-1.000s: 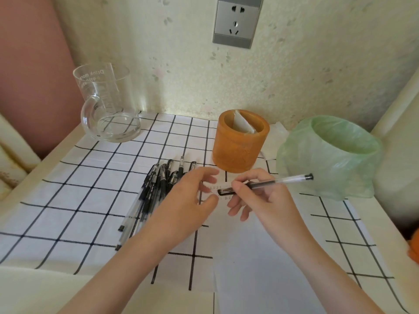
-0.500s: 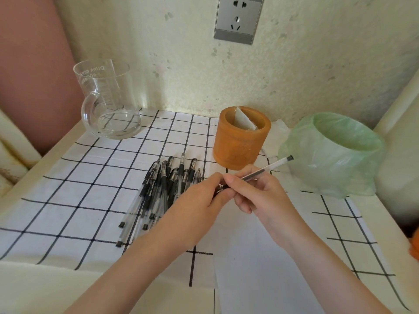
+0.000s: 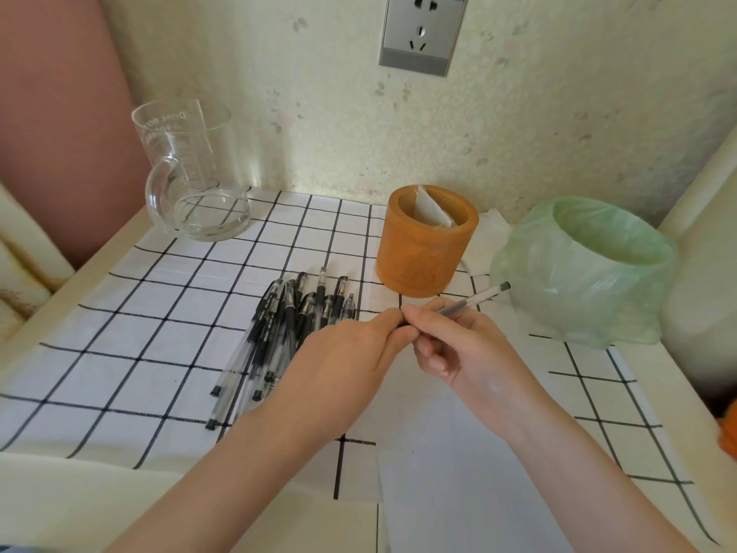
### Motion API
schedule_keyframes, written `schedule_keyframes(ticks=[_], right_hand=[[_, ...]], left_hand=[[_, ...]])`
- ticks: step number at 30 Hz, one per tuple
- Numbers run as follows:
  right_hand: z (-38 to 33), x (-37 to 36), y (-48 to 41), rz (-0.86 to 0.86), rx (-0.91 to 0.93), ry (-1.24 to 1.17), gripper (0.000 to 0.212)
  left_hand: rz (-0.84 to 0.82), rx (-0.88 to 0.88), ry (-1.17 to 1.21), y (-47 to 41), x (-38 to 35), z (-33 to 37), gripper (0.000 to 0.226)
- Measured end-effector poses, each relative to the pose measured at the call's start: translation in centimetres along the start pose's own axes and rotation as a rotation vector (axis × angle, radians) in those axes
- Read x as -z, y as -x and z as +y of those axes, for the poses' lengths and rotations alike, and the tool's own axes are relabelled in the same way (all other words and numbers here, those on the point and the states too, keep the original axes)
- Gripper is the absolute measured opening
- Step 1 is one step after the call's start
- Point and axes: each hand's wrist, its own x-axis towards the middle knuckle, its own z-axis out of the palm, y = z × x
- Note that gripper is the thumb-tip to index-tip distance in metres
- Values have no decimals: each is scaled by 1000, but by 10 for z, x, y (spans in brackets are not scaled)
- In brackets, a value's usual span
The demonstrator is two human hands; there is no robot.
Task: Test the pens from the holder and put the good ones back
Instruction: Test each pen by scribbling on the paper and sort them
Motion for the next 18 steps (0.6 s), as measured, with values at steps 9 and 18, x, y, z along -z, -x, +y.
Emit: schedule_keyframes(ticks=[9,18], right_hand=[[0,-3,0,56,72,65,16],[-6,-1,3,-2,105,65,25]], left_hand=[[31,-39,157,7,-4,0,27],[101,7,337,3,-4,0,16]])
